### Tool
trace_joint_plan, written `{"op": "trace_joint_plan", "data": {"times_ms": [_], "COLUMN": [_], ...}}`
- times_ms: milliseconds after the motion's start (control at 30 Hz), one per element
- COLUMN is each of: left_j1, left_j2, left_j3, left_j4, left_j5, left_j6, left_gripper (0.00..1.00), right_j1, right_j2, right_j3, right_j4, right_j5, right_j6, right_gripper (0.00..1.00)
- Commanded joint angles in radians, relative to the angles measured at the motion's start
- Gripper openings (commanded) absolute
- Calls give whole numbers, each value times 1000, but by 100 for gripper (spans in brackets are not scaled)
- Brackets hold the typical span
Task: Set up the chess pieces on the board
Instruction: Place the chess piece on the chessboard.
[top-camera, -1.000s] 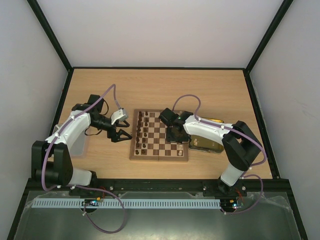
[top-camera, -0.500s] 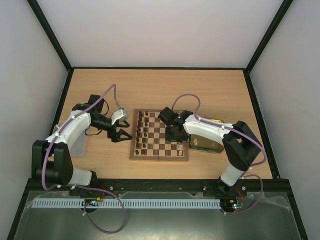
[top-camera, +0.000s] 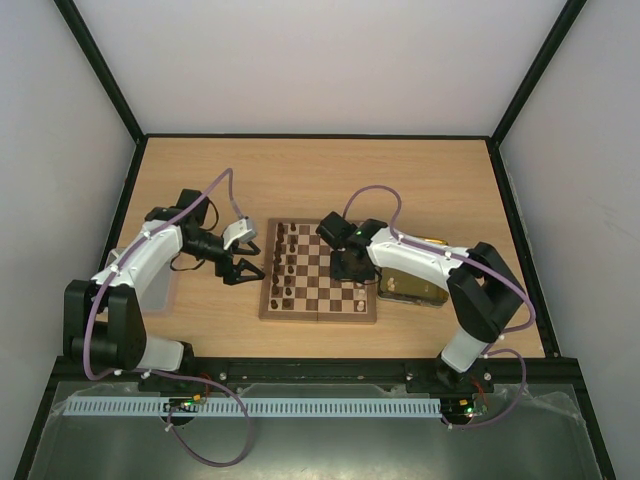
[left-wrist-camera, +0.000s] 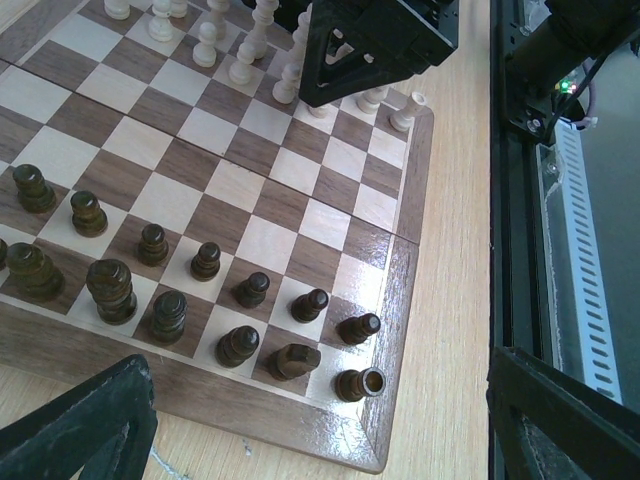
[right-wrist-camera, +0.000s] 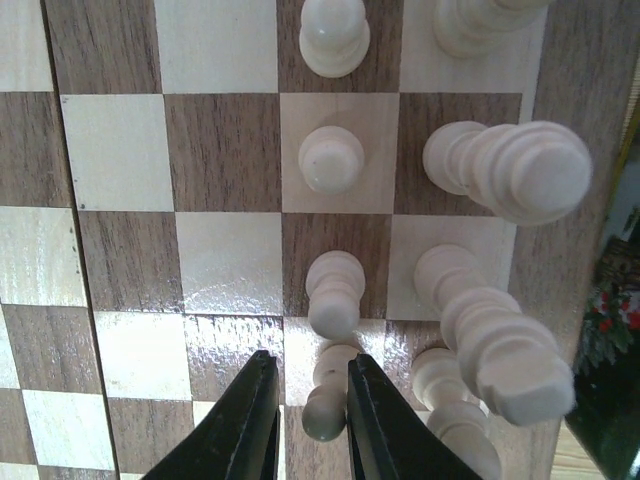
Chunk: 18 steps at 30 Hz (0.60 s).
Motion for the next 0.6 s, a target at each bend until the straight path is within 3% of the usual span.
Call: {"op": "trace_joint_plan", "data": {"times_ms": [0, 233, 367, 567], "left_j1": [-4, -12, -15, -20], "left_j2": [9, 9, 7, 4], "left_j3": [21, 23, 23, 26], "left_j4": [3, 8, 9, 16], "left_j5": [25, 20, 21, 16], "left_j6": [8, 0, -4, -11], "left_gripper": [90, 90, 90, 90], "right_j1": [-3, -3, -7, -127], "right_j2": [-42, -83, -130, -233], "right_j3": [27, 61, 100, 19], "right_j4": [-60, -108, -195, -231], "right_j5": [36, 17, 114, 152], "right_j6": [2, 12, 17, 6], "right_gripper": [19, 19, 19, 24]}}
